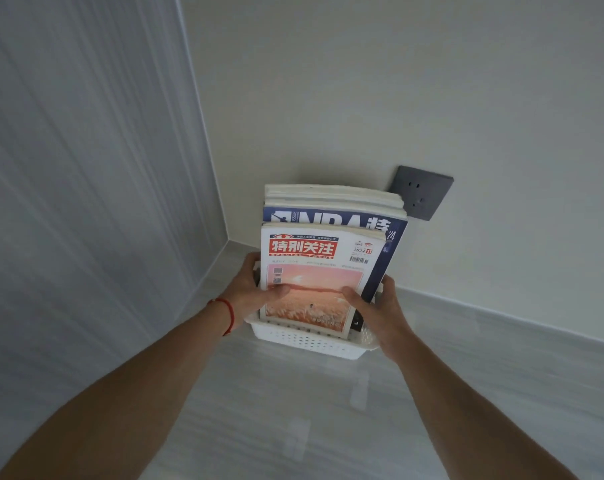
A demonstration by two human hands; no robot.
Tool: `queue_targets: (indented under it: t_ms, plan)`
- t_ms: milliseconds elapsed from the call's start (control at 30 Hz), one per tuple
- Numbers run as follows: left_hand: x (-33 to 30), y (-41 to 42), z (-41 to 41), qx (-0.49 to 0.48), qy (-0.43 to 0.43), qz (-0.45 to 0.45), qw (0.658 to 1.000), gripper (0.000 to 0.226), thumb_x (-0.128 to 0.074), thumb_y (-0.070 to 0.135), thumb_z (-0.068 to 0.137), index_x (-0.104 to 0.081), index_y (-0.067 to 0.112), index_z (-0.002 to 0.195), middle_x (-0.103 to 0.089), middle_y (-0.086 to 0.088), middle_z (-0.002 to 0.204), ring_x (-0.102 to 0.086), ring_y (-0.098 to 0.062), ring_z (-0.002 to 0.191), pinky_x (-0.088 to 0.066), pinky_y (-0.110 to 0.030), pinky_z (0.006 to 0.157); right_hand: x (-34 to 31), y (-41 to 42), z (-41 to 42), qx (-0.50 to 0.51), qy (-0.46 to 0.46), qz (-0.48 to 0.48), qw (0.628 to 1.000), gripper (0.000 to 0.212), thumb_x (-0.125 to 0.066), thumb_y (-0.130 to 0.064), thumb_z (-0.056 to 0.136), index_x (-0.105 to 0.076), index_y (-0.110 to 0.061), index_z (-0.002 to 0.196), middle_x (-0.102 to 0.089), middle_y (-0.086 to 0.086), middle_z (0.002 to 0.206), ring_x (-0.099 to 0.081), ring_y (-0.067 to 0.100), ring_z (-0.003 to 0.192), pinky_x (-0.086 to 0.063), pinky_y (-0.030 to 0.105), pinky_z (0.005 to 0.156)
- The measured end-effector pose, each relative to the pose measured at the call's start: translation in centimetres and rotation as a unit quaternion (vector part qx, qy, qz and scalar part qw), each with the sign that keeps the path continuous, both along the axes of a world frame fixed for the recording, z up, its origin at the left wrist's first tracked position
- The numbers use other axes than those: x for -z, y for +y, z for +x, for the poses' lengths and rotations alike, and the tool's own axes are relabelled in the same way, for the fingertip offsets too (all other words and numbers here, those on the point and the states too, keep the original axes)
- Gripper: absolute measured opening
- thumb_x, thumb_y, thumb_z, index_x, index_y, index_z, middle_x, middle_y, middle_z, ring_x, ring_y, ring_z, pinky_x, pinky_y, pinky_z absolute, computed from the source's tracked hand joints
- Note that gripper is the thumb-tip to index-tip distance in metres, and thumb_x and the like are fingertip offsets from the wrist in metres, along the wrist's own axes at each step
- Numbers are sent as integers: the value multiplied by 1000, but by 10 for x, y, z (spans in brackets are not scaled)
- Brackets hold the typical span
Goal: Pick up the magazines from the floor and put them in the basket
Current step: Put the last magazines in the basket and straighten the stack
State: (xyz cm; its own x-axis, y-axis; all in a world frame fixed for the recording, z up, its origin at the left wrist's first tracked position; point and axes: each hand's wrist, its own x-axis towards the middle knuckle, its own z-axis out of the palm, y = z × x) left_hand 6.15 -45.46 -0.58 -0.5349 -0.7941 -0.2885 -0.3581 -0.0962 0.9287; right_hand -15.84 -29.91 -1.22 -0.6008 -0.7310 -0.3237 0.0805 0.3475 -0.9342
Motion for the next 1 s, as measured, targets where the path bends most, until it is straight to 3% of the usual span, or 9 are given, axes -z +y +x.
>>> queue_targets:
  t_ms: [67, 167, 233, 367, 433, 567, 733, 833, 1000]
  plan:
    - [-3, 21, 11, -12, -1, -5, 1000, 83, -90, 20, 73, -40, 41, 136, -71, 21, 107, -65, 10, 94, -57, -17, 72, -2, 14, 8, -8, 3, 0, 1000, 72, -85, -34, 79, -37, -36, 133, -65, -14, 118, -68, 13, 101, -60, 45, 86]
    - [-6, 54, 29, -36, 2, 0, 999, 81, -89, 19, 74, -40, 40, 135, -67, 20, 113, -62, 6, 99, -57, -14, 67, -4, 38, 22, -29, 11, 2, 1000, 71, -86, -33, 79, -38, -35, 132, -67, -16, 115, -67, 0, 96, -59, 22, 65]
    - [-8, 76, 43, -51, 4, 8, 999, 81, -89, 15, 75, -40, 39, 135, -67, 20, 111, -63, 6, 96, -58, -11, 64, -5, 53, 32, -48, 15, 7, 999, 70, -85, -31, 80, -38, -34, 132, -68, -15, 116, -67, -2, 96, -57, 18, 63]
    - [-11, 121, 74, -89, 21, 25, 995, 79, -89, 12, 75, -42, 35, 134, -69, 13, 112, -68, 12, 91, -58, -14, 65, -5, 78, 49, -102, 40, 28, 994, 71, -84, -37, 80, -37, -35, 133, -69, -13, 120, -68, 15, 112, -56, 42, 94]
    - [-12, 144, 88, -125, 34, 37, 991, 79, -89, 9, 73, -44, 36, 132, -70, 11, 112, -69, 9, 93, -59, -17, 68, -7, 87, 55, -137, 40, 25, 989, 73, -85, -40, 78, -37, -38, 134, -68, -12, 125, -66, 16, 116, -53, 50, 102]
    - [-11, 191, 115, -207, 40, 60, 976, 79, -91, 9, 70, -47, 40, 128, -73, 13, 112, -69, -3, 101, -60, -22, 69, -12, 97, 70, -223, 27, 15, 974, 80, -87, -49, 73, -36, -43, 134, -67, -16, 127, -64, 10, 117, -52, 52, 104]
    - [-5, 244, 150, -315, 27, 56, 947, 71, -91, 14, 70, -50, 41, 122, -74, 25, 104, -73, 5, 85, -58, -18, 54, -15, 93, 97, -322, 4, 8, 947, 83, -89, -49, 71, -38, -41, 137, -68, -18, 125, -63, 5, 117, -52, 50, 104]
    - [-7, 265, 170, -357, 34, 50, 932, 71, -91, 13, 70, -51, 46, 119, -75, 23, 106, -74, 3, 88, -62, -23, 62, -18, 87, 119, -378, 6, 9, 926, 81, -86, -52, 73, -37, -44, 137, -64, -18, 130, -60, 7, 120, -48, 49, 105]
    - [-10, 300, 205, -437, 48, 47, 897, 70, -90, 10, 70, -49, 42, 117, -75, 13, 107, -75, -17, 100, -65, -34, 68, -23, 74, 165, -453, 2, 14, 891, 82, -86, -54, 73, -37, -47, 138, -62, -21, 133, -58, 3, 122, -51, 44, 102]
